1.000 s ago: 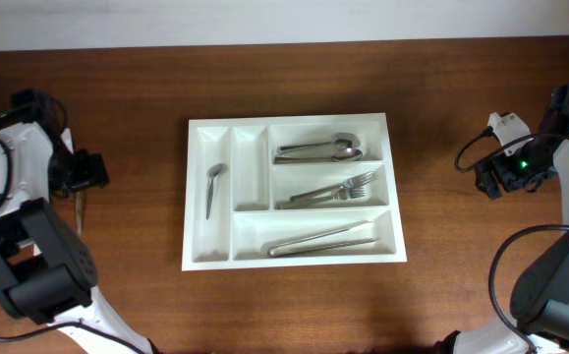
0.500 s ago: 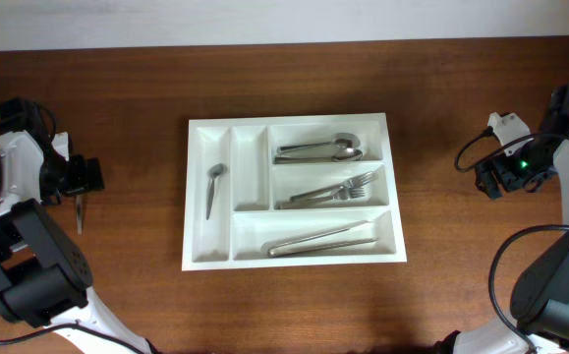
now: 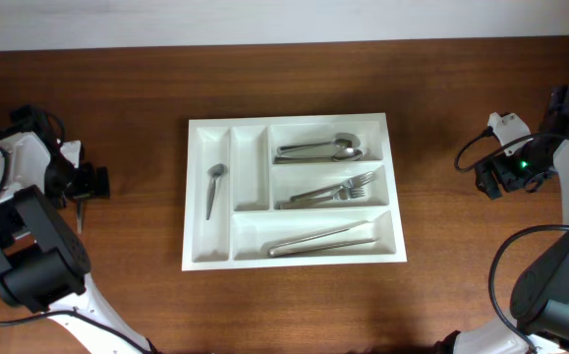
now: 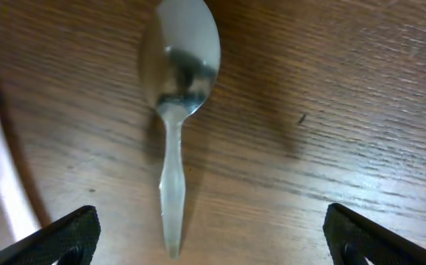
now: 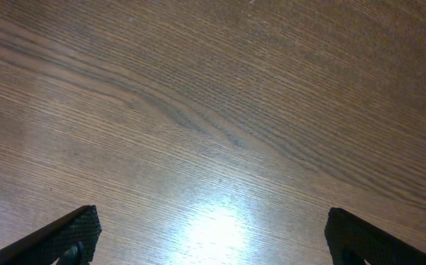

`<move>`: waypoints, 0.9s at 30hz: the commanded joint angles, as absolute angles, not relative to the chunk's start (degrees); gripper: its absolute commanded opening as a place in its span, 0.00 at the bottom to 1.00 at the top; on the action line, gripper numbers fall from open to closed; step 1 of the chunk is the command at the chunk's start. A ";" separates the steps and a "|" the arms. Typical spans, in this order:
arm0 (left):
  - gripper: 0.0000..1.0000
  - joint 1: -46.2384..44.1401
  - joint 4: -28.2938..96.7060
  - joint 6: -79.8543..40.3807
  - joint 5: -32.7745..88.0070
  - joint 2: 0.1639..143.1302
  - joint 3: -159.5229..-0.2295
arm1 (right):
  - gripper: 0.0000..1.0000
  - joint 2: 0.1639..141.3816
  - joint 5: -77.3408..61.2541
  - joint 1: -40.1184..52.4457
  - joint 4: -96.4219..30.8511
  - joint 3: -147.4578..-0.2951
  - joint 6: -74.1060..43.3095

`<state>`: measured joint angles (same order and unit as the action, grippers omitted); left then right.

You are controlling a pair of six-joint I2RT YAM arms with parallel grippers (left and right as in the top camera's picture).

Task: Pack container
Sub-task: 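Lower the left gripper onto the second metal spoon and grasp it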

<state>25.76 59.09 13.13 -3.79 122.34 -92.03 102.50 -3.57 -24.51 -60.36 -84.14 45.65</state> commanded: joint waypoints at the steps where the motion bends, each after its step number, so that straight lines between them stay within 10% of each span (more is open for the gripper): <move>1: 0.99 27.16 58.70 14.63 -0.78 122.78 -91.85 | 0.99 102.61 -4.49 -24.51 -60.38 -83.79 46.06; 27: 0.99 28.75 56.29 18.57 -1.48 122.89 -91.85 | 0.99 102.61 -4.49 -24.51 -60.38 -83.79 46.06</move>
<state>28.64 56.90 17.21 -0.32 122.41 -92.03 102.50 -3.57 -24.51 -60.36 -84.14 45.67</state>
